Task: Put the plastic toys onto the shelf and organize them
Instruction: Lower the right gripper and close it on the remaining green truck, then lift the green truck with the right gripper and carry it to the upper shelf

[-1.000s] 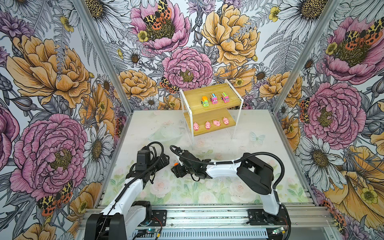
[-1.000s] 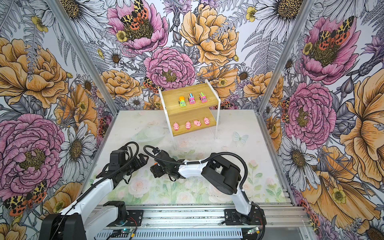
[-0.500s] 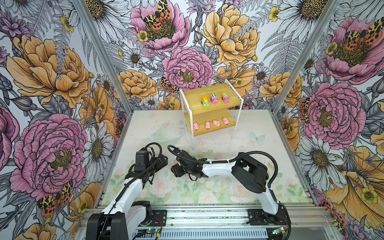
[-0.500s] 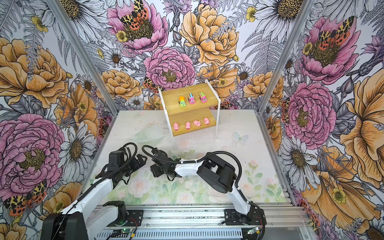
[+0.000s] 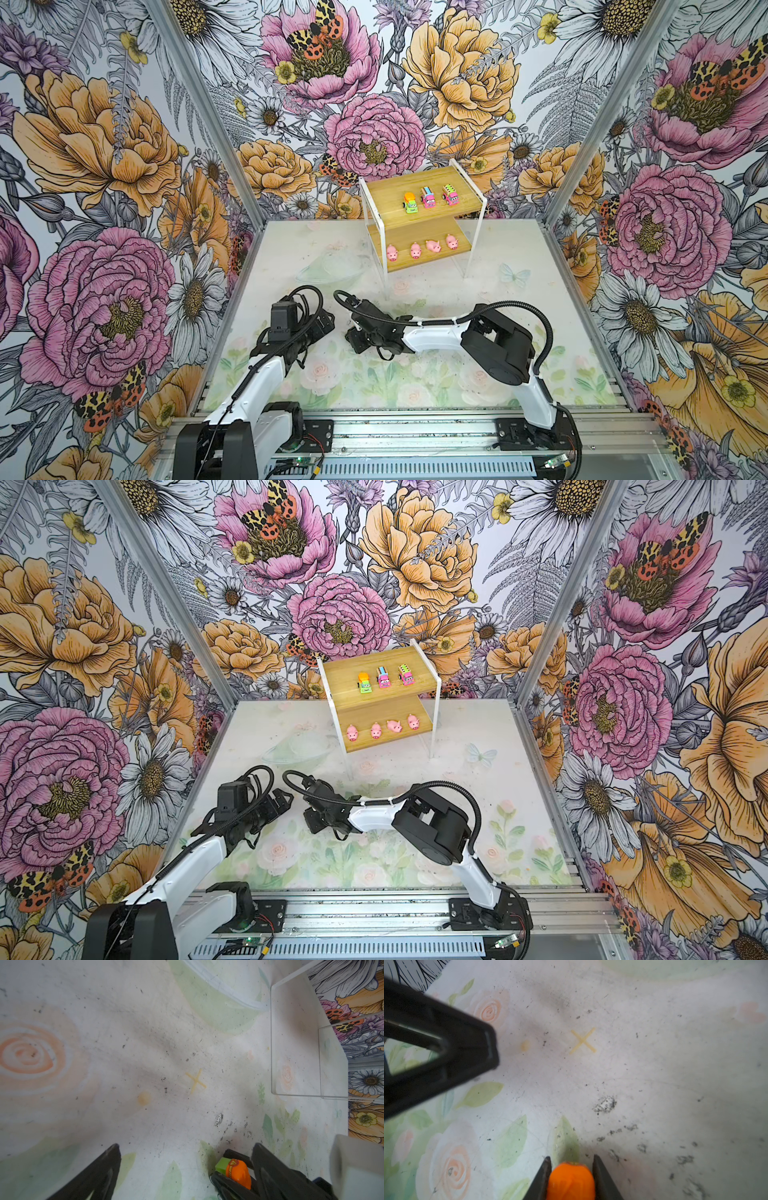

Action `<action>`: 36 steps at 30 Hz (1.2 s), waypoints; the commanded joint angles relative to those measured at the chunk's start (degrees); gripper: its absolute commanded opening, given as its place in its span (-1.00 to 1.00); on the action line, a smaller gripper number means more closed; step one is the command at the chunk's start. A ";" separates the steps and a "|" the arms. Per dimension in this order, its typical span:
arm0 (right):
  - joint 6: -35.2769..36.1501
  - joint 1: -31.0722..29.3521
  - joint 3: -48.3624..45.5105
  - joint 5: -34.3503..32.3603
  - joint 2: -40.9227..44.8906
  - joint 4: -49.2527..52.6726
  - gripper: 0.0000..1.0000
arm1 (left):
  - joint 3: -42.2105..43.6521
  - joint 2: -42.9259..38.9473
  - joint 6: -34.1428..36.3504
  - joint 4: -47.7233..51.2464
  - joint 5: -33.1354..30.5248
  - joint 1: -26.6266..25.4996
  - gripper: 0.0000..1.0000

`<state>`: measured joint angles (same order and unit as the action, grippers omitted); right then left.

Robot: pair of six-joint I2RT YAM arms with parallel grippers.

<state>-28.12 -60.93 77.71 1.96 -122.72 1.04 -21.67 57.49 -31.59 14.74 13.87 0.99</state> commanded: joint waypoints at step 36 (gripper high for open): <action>14.74 18.26 27.68 -6.07 28.66 25.08 -0.46 | 0.34 0.07 0.29 -2.08 2.13 -0.11 0.97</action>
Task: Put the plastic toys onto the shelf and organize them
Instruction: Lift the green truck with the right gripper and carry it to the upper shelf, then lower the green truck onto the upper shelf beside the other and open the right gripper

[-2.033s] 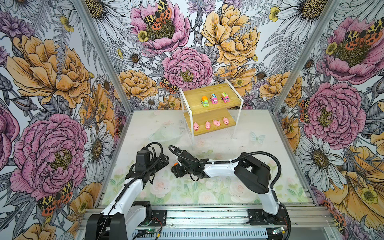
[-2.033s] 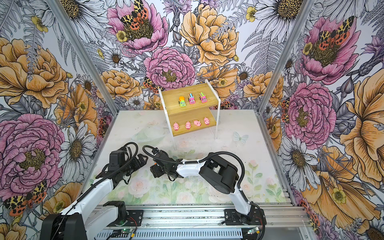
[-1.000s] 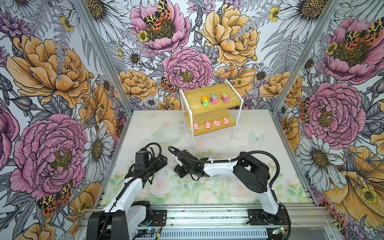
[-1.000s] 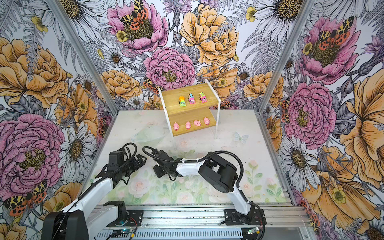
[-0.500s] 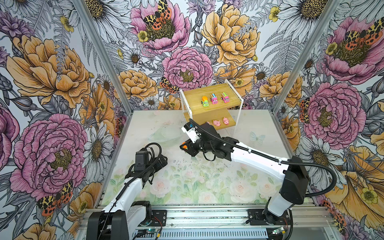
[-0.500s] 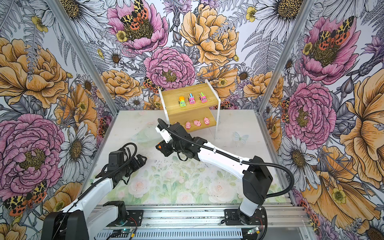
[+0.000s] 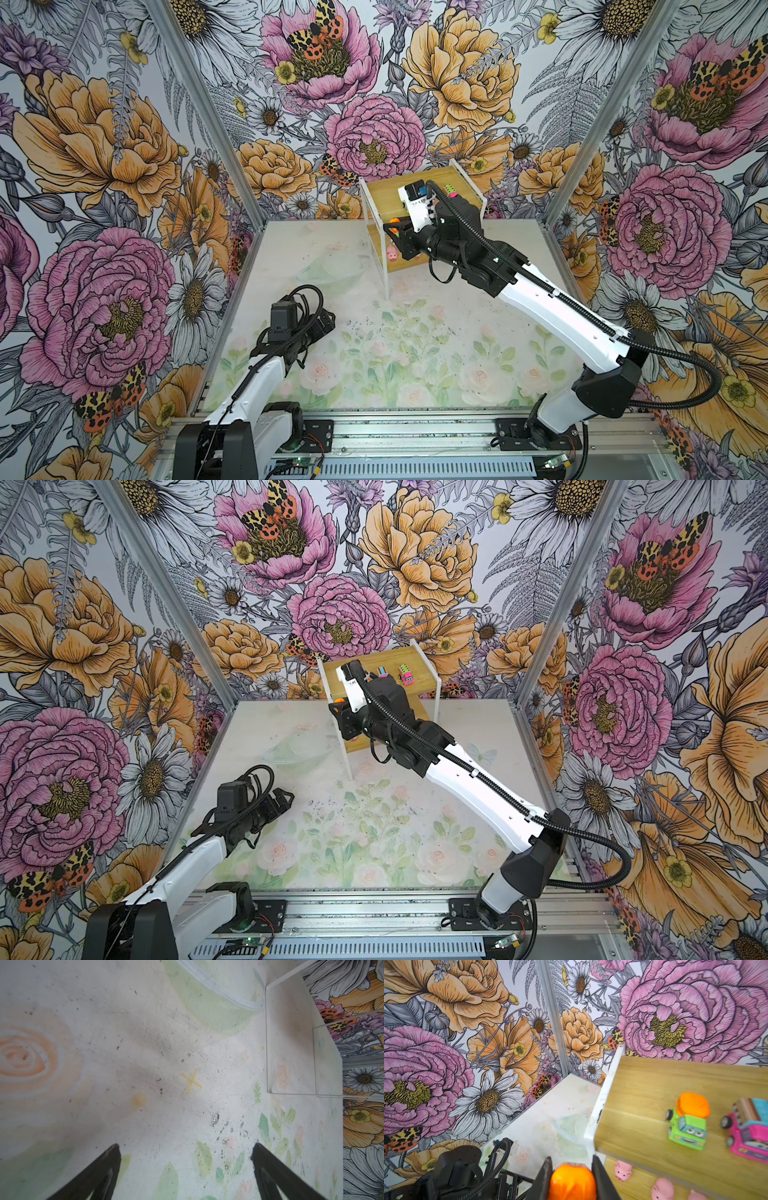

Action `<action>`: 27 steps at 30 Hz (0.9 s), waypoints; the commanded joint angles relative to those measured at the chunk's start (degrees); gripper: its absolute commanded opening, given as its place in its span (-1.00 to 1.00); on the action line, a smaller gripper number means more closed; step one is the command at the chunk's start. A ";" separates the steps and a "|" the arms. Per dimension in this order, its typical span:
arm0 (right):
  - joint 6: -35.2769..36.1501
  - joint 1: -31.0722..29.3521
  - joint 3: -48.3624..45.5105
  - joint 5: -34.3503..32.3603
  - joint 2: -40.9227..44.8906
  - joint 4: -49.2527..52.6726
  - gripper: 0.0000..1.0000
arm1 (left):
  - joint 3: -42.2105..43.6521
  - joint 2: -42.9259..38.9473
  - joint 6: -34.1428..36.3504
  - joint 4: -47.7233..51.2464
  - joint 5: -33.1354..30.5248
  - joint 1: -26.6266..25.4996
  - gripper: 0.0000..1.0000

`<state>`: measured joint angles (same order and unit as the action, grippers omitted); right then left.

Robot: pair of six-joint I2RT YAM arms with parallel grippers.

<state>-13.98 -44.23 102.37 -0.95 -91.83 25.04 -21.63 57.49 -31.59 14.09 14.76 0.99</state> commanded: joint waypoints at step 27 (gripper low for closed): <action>1.43 4.68 19.34 -5.48 -17.60 3.35 -0.47 | -0.12 2.26 0.73 -2.10 1.35 -0.12 0.98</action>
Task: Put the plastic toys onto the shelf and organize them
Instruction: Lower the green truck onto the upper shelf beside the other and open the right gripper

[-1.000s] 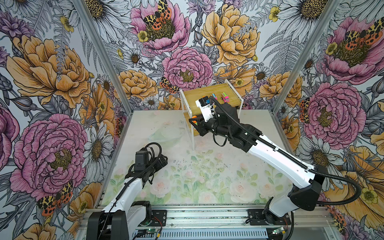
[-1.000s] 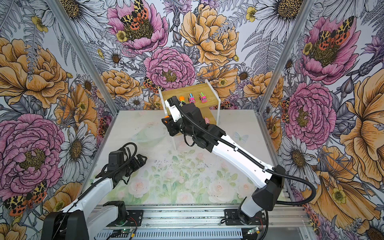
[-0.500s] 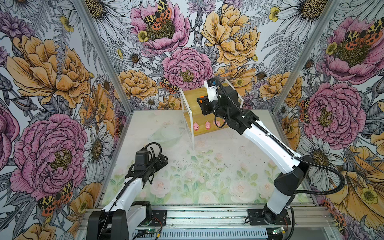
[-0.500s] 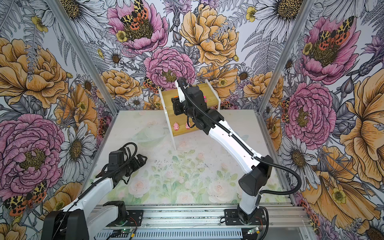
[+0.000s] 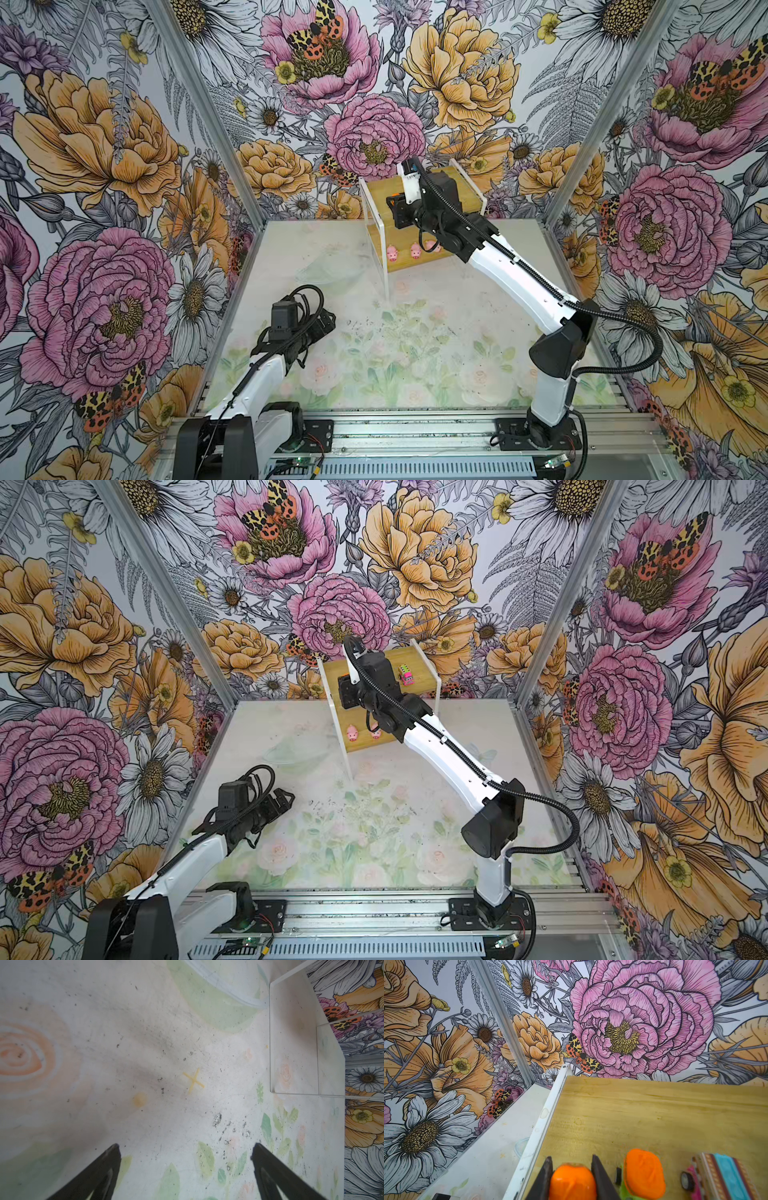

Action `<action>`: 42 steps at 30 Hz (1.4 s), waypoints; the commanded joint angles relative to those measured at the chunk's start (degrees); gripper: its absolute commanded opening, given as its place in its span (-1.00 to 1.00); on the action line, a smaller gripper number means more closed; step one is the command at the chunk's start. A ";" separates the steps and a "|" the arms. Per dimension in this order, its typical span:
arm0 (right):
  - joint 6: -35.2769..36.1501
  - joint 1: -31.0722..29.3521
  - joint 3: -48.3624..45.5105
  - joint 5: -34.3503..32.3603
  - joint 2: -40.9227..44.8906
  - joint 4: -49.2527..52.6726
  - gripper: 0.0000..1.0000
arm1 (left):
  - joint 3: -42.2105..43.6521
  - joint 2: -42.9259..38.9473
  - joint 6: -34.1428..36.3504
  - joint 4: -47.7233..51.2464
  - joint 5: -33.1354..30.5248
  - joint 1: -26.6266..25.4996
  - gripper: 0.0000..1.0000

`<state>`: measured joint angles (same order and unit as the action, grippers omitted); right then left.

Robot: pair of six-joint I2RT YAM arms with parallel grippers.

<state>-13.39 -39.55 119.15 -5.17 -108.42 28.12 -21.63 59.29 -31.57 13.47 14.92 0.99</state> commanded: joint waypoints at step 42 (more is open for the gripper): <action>0.91 -0.02 5.74 -2.47 -6.26 0.42 -0.26 | -0.38 1.37 0.82 -1.76 1.35 -0.07 0.98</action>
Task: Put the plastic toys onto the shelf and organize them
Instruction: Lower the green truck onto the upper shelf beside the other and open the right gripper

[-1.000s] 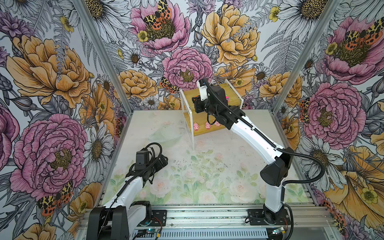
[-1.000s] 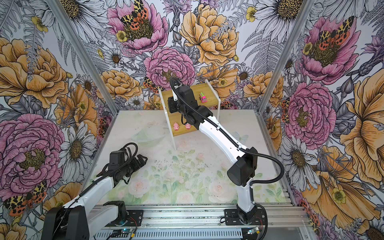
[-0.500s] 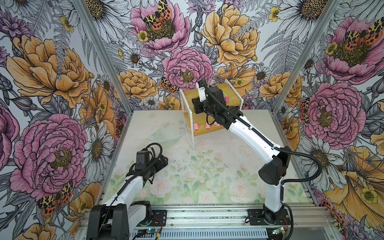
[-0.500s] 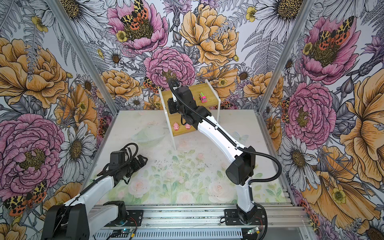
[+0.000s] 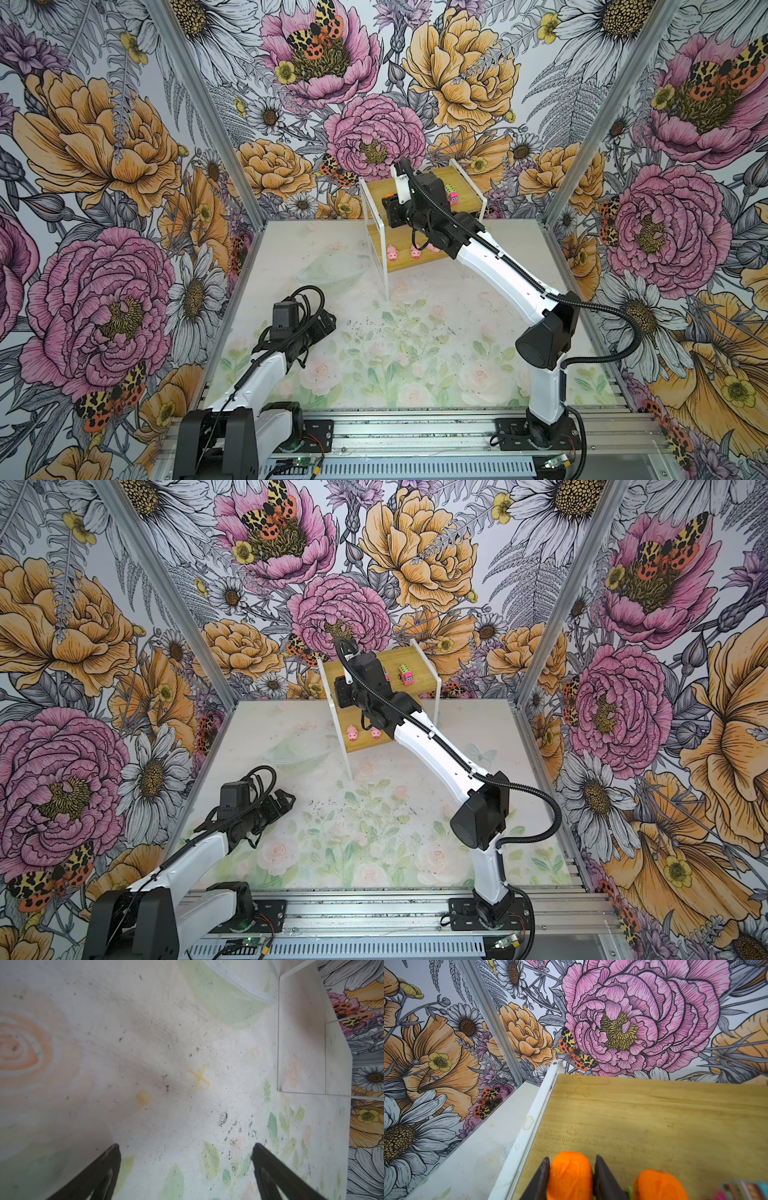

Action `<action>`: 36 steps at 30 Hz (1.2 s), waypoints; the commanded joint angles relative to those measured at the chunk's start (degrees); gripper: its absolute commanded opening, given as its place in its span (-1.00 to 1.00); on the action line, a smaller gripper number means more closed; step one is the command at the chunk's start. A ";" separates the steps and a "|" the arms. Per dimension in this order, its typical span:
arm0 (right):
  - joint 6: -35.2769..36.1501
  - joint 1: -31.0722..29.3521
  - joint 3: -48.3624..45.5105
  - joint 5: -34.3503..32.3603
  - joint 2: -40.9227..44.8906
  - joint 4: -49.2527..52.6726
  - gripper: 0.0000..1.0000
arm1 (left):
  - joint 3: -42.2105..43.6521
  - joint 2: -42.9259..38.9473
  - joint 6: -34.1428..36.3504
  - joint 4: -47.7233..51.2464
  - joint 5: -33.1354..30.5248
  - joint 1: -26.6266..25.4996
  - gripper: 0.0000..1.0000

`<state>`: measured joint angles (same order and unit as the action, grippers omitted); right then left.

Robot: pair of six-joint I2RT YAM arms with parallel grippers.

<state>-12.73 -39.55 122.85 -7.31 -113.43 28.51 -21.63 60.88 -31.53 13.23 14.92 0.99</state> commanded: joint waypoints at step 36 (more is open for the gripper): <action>4.23 0.00 1.91 -2.31 4.24 -0.04 0.40 | -0.35 -0.62 0.76 -1.46 1.20 -0.11 0.98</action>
<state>-9.80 -39.55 122.87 -8.38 -112.77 28.53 -21.63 60.86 -31.53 13.23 14.92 0.99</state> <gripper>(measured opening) 0.695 0.987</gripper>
